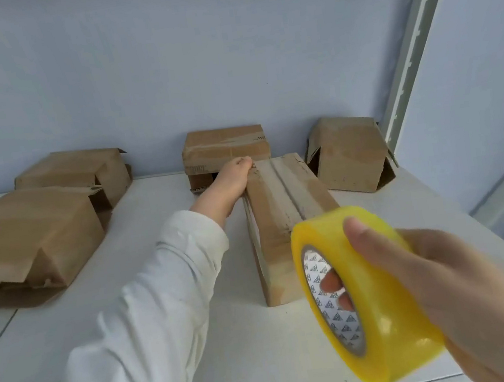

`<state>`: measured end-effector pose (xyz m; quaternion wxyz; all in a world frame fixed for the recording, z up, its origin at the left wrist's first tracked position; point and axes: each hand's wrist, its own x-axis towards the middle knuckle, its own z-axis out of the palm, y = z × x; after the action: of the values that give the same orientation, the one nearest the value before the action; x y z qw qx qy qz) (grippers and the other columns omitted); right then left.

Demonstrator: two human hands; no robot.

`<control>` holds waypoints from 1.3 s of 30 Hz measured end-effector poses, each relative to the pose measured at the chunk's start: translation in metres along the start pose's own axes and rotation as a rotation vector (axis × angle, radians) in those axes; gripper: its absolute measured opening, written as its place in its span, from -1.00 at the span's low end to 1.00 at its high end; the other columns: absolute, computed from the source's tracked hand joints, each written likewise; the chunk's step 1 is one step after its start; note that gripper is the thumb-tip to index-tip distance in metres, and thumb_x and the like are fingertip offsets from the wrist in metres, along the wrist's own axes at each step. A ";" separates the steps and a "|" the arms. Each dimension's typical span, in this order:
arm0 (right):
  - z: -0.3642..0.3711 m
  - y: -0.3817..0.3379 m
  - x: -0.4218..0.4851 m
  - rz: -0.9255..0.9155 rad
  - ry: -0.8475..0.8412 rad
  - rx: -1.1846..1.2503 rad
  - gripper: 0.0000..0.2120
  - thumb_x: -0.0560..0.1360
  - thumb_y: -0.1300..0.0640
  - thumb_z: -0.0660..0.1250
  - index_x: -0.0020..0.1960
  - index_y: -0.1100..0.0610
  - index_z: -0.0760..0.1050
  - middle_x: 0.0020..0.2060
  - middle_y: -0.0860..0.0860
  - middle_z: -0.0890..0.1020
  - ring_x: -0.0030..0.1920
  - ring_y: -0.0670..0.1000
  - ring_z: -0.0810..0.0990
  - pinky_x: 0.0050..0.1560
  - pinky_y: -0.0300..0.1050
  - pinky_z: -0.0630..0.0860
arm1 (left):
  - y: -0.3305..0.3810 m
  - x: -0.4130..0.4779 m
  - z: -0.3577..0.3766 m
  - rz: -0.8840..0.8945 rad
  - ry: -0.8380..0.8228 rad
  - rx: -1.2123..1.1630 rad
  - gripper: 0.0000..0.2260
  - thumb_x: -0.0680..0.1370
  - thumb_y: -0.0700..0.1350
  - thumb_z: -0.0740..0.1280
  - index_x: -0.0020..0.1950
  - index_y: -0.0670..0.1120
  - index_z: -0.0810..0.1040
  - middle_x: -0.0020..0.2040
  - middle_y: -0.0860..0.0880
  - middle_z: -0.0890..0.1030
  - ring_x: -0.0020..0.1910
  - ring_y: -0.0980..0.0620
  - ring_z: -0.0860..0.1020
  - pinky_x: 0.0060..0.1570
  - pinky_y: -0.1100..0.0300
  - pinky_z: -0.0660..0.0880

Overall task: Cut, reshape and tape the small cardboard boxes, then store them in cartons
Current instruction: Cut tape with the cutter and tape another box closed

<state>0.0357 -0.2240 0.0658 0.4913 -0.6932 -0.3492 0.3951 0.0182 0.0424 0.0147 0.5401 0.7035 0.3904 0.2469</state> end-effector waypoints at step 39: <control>0.028 0.037 0.053 0.038 0.007 0.115 -0.56 0.50 -0.21 0.20 -0.05 0.17 0.53 -0.39 0.01 0.68 -0.30 -0.01 0.66 -0.10 -0.03 0.62 | -0.002 -0.052 0.010 0.252 0.341 0.431 -0.28 0.47 0.17 0.32 0.50 -0.11 0.15 0.49 -0.19 0.15 0.50 -0.11 0.03 0.46 -0.03 -0.02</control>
<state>0.0376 -0.1760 0.0139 0.5239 -0.6716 -0.3110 0.4216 -0.0042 -0.0058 0.0140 0.2702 0.7932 0.4284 0.3381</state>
